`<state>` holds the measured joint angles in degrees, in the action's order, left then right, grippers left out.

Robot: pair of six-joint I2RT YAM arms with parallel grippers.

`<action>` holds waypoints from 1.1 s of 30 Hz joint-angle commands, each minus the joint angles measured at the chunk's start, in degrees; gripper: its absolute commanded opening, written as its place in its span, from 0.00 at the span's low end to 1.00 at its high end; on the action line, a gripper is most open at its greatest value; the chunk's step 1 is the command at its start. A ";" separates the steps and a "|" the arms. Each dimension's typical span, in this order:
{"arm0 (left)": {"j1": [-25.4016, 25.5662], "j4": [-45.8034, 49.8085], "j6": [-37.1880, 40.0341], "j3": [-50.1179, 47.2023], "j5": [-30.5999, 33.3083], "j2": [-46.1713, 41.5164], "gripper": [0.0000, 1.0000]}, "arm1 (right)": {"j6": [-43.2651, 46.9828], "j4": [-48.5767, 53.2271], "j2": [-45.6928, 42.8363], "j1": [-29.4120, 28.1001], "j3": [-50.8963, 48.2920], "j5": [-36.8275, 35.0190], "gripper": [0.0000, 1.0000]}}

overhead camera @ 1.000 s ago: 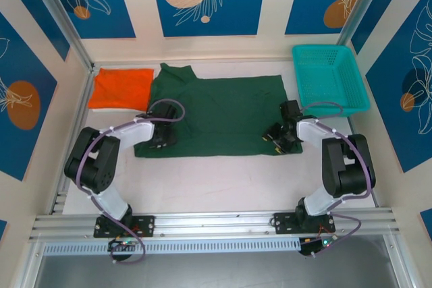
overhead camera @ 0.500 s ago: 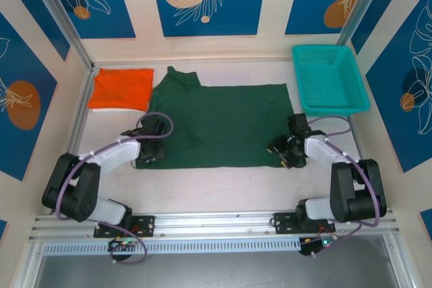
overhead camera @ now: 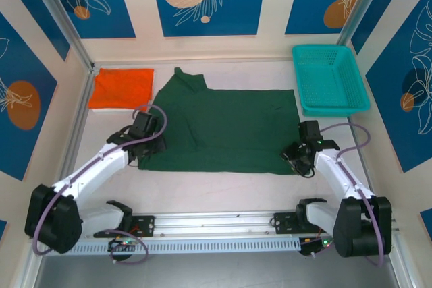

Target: Fold and stack the t-shirts

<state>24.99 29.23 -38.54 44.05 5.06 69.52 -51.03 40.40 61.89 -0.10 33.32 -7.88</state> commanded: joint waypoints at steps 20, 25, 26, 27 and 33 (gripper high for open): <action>-0.12 -0.82 -5.13 -7.43 6.98 13.24 0.12 | -5.19 6.26 17.61 12.87 3.58 -6.03 0.36; -0.04 2.61 -7.66 -10.86 5.97 5.20 0.12 | -3.85 6.08 18.18 13.28 3.14 -2.92 0.43; -0.03 3.83 -8.08 -11.31 6.06 3.33 0.13 | -3.90 6.22 17.82 13.43 2.90 -2.48 0.45; -0.02 5.25 -8.51 -11.51 6.62 1.65 0.13 | -4.29 6.76 17.25 13.53 2.75 -2.41 0.46; -0.03 9.35 -9.89 -12.76 5.53 -6.60 0.15 | -2.44 6.68 9.13 14.51 -0.50 1.35 0.61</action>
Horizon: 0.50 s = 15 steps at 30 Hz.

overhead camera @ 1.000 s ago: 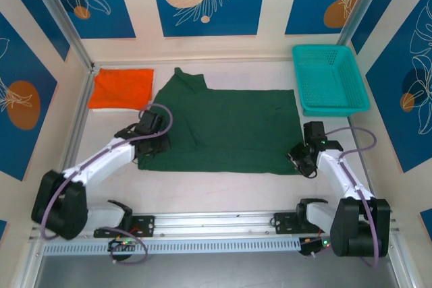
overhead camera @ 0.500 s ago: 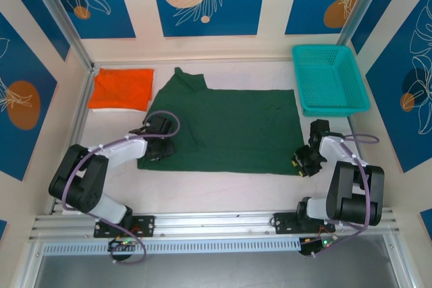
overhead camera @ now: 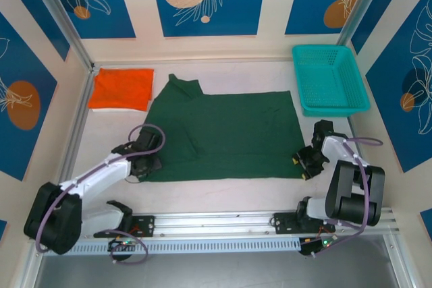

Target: Fold and stack the t-shirts

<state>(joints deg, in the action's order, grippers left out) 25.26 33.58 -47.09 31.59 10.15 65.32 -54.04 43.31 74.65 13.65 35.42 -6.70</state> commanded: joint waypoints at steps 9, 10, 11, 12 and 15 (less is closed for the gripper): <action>0.45 -1.41 6.74 11.52 -11.45 -2.41 0.19 | 6.90 -12.74 -26.30 -14.31 -1.00 9.55 0.73; 0.66 -3.60 6.74 12.41 -12.78 0.37 0.19 | 6.65 -16.42 -25.64 -19.43 -0.67 8.89 0.73; 0.70 -5.84 6.88 13.46 -13.87 3.62 0.19 | 7.00 -19.67 -23.45 -24.24 0.42 7.90 0.73; 0.76 -7.36 7.09 14.55 -14.57 6.50 0.19 | 7.60 -21.23 -19.76 -28.19 2.17 7.08 0.71; 0.73 -8.90 9.43 21.90 -16.95 16.95 0.38 | 10.81 -21.14 -3.68 -37.51 11.98 7.51 0.66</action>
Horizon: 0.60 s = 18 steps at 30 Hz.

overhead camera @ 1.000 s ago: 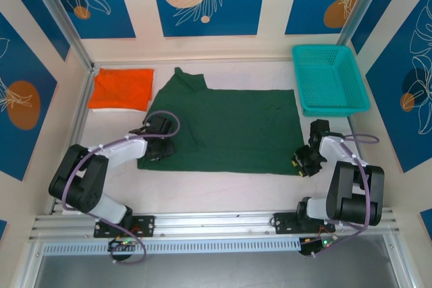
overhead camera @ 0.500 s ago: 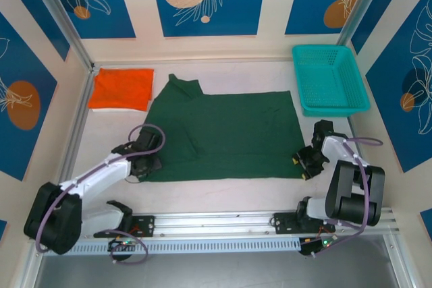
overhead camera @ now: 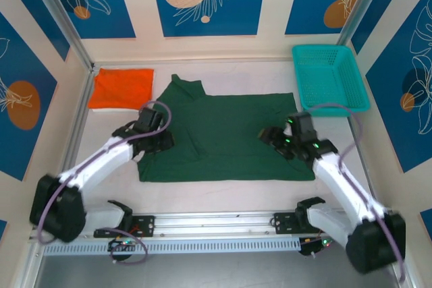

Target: Fold and stack the t-shirts

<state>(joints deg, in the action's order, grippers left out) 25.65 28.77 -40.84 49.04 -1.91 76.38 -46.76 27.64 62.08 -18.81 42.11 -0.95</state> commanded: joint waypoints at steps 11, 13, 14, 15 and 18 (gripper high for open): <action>5.30 8.36 8.71 27.37 3.08 31.03 0.51 | 5.86 -4.78 39.21 -11.34 27.07 3.77 0.54; 6.41 9.64 9.23 27.94 5.25 32.08 0.49 | 6.28 -4.87 40.94 -11.34 28.16 4.70 0.53; 6.94 10.48 9.43 28.04 6.98 32.49 0.48 | 6.40 -5.00 41.50 -11.39 28.30 4.69 0.53; 7.37 11.00 9.51 27.84 8.55 32.51 0.47 | 6.49 -5.36 41.70 -11.21 28.16 4.65 0.53; 8.00 11.05 9.50 26.19 10.85 31.91 0.45 | 6.18 -7.41 41.57 -11.13 26.62 4.86 0.53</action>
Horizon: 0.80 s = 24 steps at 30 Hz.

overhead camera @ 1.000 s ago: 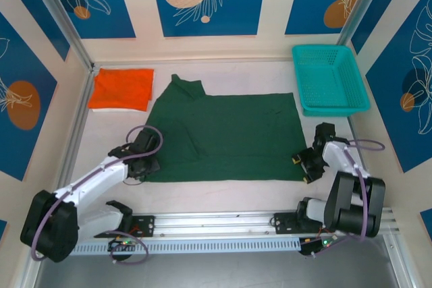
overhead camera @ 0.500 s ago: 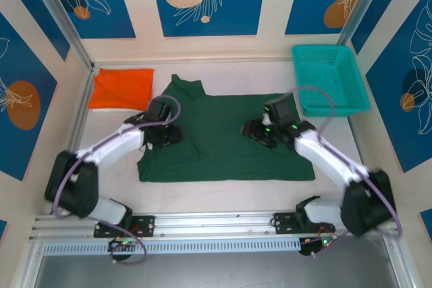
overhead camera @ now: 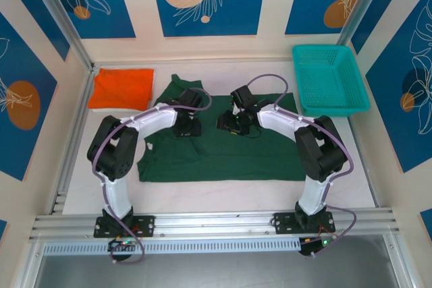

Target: Fold and stack the t-shirts

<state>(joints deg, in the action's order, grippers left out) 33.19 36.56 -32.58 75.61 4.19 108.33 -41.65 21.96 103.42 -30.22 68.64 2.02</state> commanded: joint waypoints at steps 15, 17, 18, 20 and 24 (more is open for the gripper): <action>0.71 -8.82 2.78 -12.41 2.35 -5.07 0.04 | 2.46 -5.05 1.62 -1.99 -0.99 6.79 0.53; 0.69 -12.70 2.66 -15.66 1.64 -6.37 0.00 | 3.08 -5.47 1.65 -2.94 -0.71 7.59 0.53; 0.68 -14.50 2.57 -17.13 1.53 -7.13 0.00 | 3.50 -5.58 1.74 -3.55 -0.51 8.00 0.53; 0.70 -18.21 2.64 -20.32 1.63 -8.97 0.00 | 4.26 -6.06 2.06 -4.60 -0.01 9.35 0.53; 0.59 -24.69 3.14 -26.67 3.55 -14.02 0.00 | 3.78 -7.92 3.62 -5.67 0.83 14.50 0.49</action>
<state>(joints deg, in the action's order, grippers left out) 33.56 15.92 -30.63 52.86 7.35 97.06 -38.87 15.77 105.12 -35.18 68.18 11.09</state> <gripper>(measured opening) 0.040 0.494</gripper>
